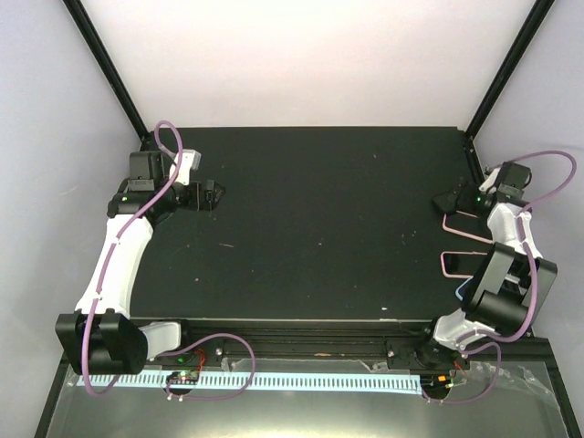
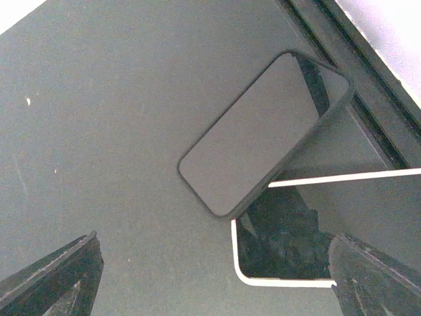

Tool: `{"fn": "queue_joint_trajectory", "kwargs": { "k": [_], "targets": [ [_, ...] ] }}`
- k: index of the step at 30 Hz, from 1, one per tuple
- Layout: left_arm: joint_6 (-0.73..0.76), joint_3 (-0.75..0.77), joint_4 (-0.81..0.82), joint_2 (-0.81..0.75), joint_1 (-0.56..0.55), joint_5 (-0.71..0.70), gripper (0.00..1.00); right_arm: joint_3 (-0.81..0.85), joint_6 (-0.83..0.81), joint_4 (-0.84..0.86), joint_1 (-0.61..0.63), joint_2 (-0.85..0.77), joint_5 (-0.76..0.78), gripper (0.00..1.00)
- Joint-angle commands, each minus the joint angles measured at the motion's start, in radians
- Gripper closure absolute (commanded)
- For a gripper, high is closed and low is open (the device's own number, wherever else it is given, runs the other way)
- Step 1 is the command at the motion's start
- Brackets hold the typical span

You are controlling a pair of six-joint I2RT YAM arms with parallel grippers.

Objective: Take the phone out of the phone case
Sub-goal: Pick up the phone at the center of the board.

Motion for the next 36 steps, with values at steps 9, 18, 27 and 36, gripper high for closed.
{"fn": "queue_joint_trajectory", "kwargs": {
  "k": [9, 18, 27, 36],
  "targets": [
    [0.02, 0.042, 0.024, 0.017, -0.005, 0.051, 0.01, 0.058, 0.182, 0.166, -0.049, 0.151, -0.073, 0.06],
    [0.022, 0.039, 0.028, 0.023, -0.006, 0.053, 0.01, 0.029, 0.269, 0.276, -0.049, 0.232, -0.042, 0.06],
    [0.028, 0.037, 0.033, 0.038, -0.006, 0.067, 0.01, 0.035, 0.332, 0.332, -0.049, 0.307, -0.039, 0.07],
    [0.027, 0.039, 0.036, 0.043, -0.005, 0.073, 0.01, 0.054, 0.389, 0.342, -0.052, 0.38, -0.064, 0.07]
  ]
}}
